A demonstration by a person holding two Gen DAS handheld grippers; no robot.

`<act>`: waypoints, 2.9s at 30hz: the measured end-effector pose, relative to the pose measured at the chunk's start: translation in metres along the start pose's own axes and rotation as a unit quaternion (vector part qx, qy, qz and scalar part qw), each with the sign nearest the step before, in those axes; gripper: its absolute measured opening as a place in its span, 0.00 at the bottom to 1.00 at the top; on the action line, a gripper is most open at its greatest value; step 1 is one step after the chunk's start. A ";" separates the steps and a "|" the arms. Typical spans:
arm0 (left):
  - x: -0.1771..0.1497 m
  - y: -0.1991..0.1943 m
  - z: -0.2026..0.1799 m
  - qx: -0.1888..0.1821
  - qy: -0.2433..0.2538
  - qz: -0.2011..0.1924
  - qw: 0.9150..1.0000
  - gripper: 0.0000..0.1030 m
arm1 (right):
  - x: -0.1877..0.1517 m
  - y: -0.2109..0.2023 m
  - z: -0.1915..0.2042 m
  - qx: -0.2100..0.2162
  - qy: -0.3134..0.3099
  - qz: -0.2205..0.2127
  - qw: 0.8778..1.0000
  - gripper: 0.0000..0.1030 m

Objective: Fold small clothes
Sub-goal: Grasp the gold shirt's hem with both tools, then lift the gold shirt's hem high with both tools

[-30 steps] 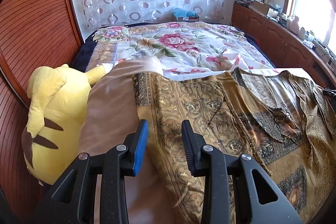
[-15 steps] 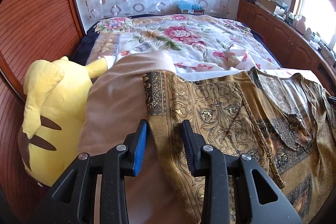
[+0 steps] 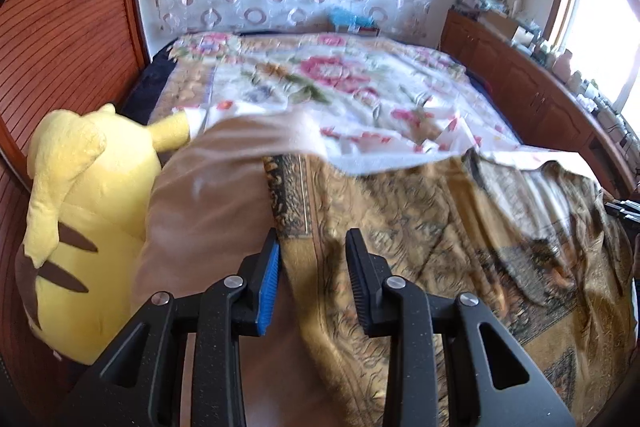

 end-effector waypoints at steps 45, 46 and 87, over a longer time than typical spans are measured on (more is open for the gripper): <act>-0.211 -0.234 0.040 -0.048 -0.028 -0.124 0.991 0.03 | -0.267 -0.215 0.073 0.036 -0.029 -0.099 0.994 0.02; -0.212 -0.236 0.042 -0.044 -0.027 -0.125 0.991 0.03 | -0.270 -0.218 0.073 0.036 -0.026 -0.095 0.994 0.03; -0.168 -0.111 0.016 -0.019 0.063 0.026 0.997 0.43 | -0.204 -0.129 0.031 -0.003 -0.005 0.009 1.000 0.48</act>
Point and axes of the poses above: each gripper's, at about its wrist camera, not at the fingertips, and y roughly the way its jaws point, z to its left, x to its top, the point moved 4 cm from there along y, roughly the way its jaws point, and after that the axes turned 14 degrees about x, right-handed, at the moved point
